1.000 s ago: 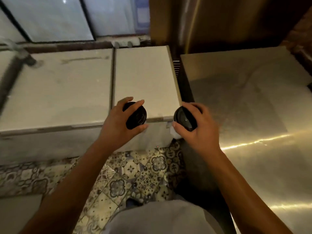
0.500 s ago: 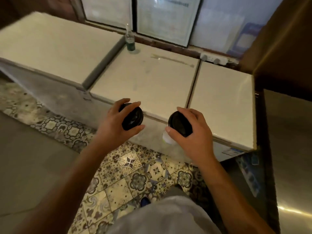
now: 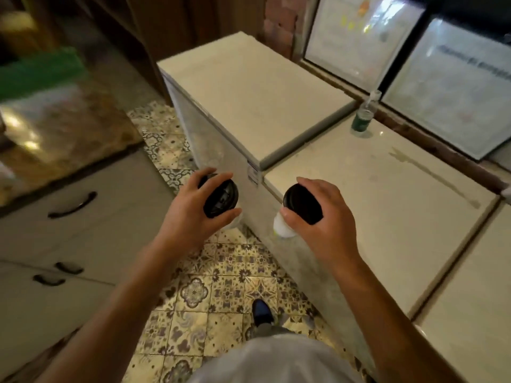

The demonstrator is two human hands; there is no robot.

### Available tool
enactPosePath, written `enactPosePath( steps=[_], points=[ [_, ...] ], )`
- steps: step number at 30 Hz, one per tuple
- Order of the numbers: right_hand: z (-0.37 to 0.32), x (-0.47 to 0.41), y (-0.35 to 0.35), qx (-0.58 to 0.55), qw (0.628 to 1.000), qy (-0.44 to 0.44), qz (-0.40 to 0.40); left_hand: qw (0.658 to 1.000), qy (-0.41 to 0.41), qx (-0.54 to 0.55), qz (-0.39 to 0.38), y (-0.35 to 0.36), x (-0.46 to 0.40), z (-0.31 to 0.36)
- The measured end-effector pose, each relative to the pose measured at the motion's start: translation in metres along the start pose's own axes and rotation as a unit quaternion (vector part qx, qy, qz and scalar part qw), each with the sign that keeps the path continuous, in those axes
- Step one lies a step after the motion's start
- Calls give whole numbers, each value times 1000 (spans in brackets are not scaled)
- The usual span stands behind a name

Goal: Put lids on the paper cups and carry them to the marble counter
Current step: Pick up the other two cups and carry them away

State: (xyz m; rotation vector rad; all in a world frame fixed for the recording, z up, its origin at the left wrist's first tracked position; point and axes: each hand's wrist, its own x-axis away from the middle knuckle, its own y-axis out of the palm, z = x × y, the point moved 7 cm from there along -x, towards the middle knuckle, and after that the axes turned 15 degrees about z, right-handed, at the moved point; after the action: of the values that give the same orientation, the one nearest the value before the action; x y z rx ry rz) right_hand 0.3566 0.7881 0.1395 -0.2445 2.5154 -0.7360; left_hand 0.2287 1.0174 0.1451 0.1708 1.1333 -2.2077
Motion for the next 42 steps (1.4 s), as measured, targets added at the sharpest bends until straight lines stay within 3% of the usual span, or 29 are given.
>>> enactPosePath(
  steps=[12, 19, 24, 35, 42],
  points=[
    [-48, -123, 142, -95, 986, -93, -102, 982, -88, -135, 97, -55, -74, -77],
    [-108, -143, 227, -138, 964, -146, -174, 959, -152, -133, 196, -115, -81, -123],
    [-150, -150, 288, -147, 954, -162, -203, 945, -191, -139, 226, -151, -83, -182],
    [-246, -182, 405, -164, 957, -136, -199, 947, -205, -61, 240, -255, -149, -300],
    [-304, -216, 466, -180, 948, -166, -201, 942, -183, -92, 266, -293, -184, -343]
  ],
)
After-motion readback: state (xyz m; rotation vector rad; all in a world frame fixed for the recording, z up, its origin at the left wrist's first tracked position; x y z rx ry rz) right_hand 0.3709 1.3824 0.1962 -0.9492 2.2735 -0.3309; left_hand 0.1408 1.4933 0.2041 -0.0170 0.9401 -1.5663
